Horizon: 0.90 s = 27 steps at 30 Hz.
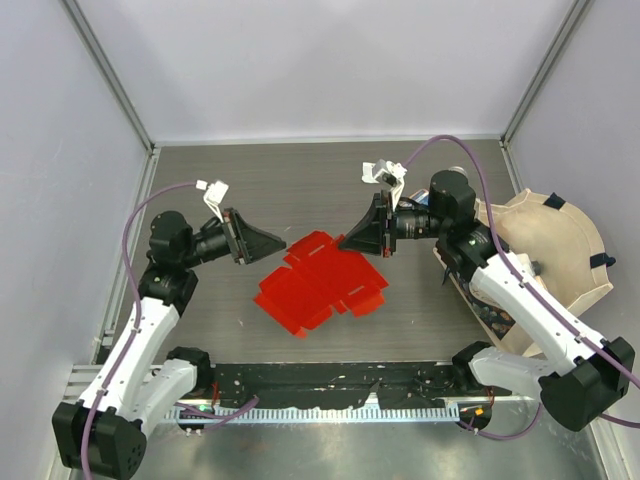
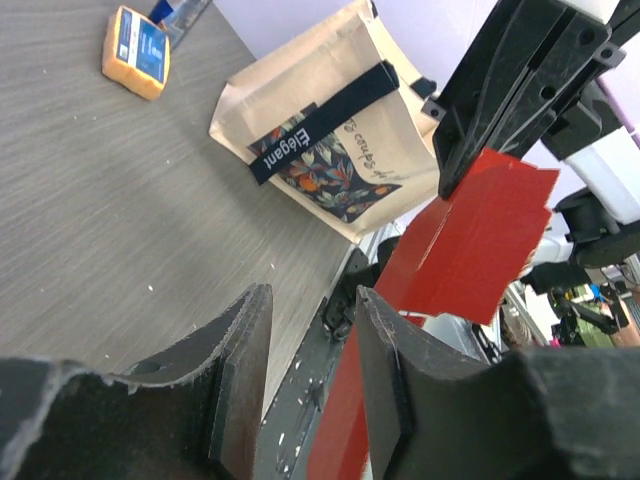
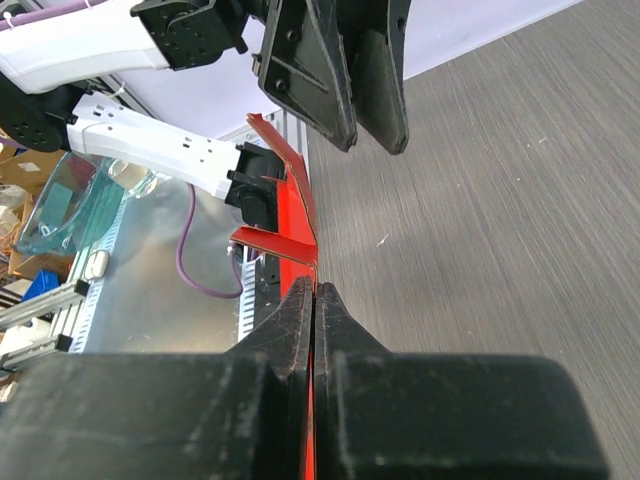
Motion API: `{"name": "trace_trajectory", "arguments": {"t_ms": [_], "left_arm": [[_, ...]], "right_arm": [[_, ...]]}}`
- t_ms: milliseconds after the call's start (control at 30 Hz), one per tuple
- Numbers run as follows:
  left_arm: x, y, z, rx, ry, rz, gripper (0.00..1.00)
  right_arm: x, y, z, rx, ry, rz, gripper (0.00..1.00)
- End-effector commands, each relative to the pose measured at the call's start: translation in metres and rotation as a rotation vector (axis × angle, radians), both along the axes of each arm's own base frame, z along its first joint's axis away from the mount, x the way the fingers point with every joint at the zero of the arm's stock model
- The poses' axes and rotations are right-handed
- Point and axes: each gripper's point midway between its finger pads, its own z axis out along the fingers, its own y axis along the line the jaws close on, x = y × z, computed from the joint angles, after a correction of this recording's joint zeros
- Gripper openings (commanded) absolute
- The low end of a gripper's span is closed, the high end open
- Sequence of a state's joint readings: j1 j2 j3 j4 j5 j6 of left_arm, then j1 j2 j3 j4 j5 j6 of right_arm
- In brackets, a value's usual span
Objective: Fold the paper box
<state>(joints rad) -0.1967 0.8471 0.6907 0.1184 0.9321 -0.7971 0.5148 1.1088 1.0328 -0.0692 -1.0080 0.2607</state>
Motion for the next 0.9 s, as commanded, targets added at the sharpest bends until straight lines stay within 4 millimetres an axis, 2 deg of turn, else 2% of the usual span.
{"name": "trace_trajectory", "arguments": {"t_ms": [0, 167, 567, 667, 733, 767, 800, 833, 867], "left_arm": [[-0.013, -0.003, 0.001, 0.014, -0.048, -0.081, 0.42], [-0.025, -0.008, 0.006, -0.041, -0.055, -0.152, 0.41], [-0.049, -0.027, 0.011, -0.052, -0.082, -0.311, 0.48], [-0.052, -0.031, 0.006, -0.045, -0.069, -0.335, 0.42], [-0.052, -0.032, 0.005, -0.038, -0.073, -0.341, 0.31], [-0.052, -0.032, 0.005, -0.035, -0.077, -0.341, 0.26], [-0.052, -0.033, 0.005, -0.031, -0.075, -0.339, 0.13], [-0.048, -0.032, 0.006, -0.023, -0.097, -0.322, 0.05], [-0.047, -0.032, 0.008, -0.013, -0.122, -0.307, 0.0]], "right_arm": [[0.001, 0.001, 0.03, 0.051, -0.091, 0.011, 0.01], [0.003, 0.003, 0.026, 0.05, -0.077, 0.015, 0.01], [0.007, 0.005, 0.029, 0.075, -0.081, 0.002, 0.01], [0.009, 0.005, 0.029, 0.084, -0.078, -0.014, 0.01], [0.01, 0.006, 0.028, 0.084, -0.069, -0.016, 0.01], [0.011, 0.006, 0.028, 0.084, -0.068, -0.016, 0.01], [0.011, 0.007, 0.027, 0.082, -0.064, -0.013, 0.01], [0.011, 0.007, 0.027, 0.082, -0.064, -0.014, 0.01], [0.011, 0.007, 0.027, 0.081, -0.062, -0.015, 0.01]]}}
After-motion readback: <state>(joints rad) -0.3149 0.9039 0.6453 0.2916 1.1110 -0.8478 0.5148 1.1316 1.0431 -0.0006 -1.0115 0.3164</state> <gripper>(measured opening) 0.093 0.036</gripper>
